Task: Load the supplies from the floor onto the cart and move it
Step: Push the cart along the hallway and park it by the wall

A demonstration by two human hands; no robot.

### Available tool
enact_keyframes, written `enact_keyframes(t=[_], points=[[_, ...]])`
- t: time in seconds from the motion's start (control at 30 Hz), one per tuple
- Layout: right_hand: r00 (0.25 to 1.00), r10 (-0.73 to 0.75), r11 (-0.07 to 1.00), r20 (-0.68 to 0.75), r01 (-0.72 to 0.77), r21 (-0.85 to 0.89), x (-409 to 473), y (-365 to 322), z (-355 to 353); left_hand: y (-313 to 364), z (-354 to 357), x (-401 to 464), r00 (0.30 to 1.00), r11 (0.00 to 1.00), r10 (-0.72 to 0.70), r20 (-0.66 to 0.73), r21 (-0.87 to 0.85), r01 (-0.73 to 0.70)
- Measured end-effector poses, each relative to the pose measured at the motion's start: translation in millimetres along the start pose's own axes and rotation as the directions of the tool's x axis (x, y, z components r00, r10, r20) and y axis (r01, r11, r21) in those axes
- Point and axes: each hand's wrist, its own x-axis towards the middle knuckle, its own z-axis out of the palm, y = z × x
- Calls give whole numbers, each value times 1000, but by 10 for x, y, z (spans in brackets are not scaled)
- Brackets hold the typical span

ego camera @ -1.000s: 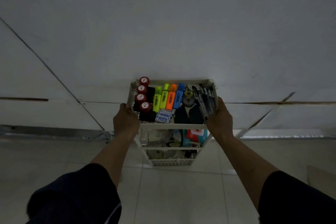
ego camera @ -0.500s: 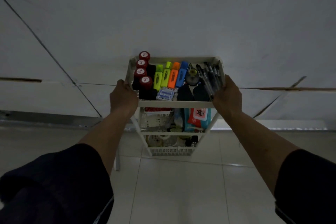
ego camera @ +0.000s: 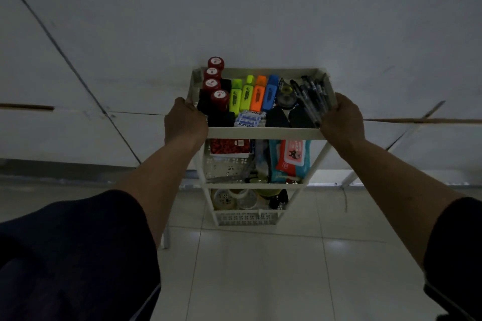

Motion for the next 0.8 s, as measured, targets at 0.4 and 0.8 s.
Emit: enact_keyframes(t=[0.4,0.8], points=[[994,91,927,60,-107,360,-55,113,-55,-97,-72,-127,985,908,-171,28,-385,168],[880,299,739,368,-457,494,-1031,1642,699,-1496,553,-724,919,822,-306,250,-418,387]])
